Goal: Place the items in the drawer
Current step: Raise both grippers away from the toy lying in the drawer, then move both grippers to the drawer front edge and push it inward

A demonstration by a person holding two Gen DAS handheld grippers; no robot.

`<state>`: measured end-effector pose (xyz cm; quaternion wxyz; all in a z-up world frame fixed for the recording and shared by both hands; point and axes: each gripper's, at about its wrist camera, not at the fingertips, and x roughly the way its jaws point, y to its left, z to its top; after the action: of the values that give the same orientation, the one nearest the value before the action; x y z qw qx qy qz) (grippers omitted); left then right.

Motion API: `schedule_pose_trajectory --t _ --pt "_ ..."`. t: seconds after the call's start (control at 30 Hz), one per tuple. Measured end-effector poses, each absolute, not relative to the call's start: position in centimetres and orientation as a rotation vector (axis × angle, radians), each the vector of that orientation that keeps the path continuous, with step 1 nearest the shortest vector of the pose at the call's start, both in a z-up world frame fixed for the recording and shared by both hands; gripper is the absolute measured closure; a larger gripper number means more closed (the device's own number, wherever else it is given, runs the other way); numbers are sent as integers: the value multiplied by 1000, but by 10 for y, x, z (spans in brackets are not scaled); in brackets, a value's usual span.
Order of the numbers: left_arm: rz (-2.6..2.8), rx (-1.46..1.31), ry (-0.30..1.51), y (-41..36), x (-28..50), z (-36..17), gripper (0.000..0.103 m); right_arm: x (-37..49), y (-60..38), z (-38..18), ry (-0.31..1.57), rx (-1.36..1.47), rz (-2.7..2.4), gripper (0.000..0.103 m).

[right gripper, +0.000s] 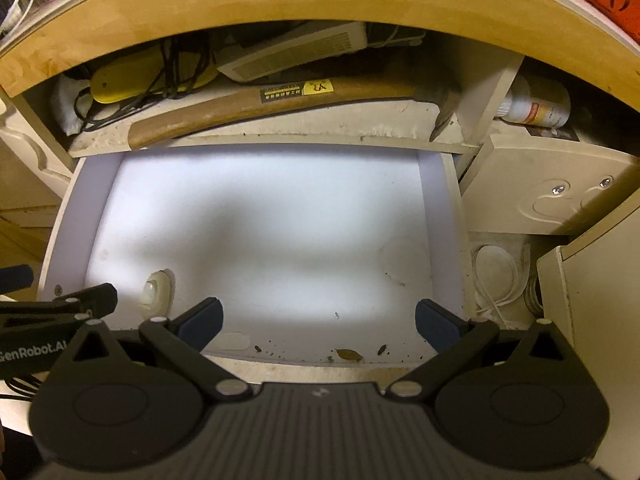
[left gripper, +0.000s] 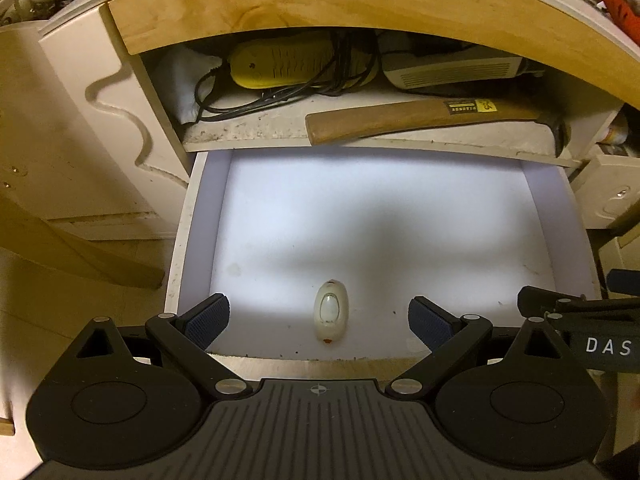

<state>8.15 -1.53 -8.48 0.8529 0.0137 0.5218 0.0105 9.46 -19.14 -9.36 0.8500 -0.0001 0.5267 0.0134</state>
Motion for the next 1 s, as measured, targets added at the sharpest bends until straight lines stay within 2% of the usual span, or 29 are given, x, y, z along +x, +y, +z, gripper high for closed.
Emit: schedule_pose_trajectory --t 1.0 --pt "-1 -6 1320 -15 79 -114 4 90 -188 -120 1305 -45 3 0"
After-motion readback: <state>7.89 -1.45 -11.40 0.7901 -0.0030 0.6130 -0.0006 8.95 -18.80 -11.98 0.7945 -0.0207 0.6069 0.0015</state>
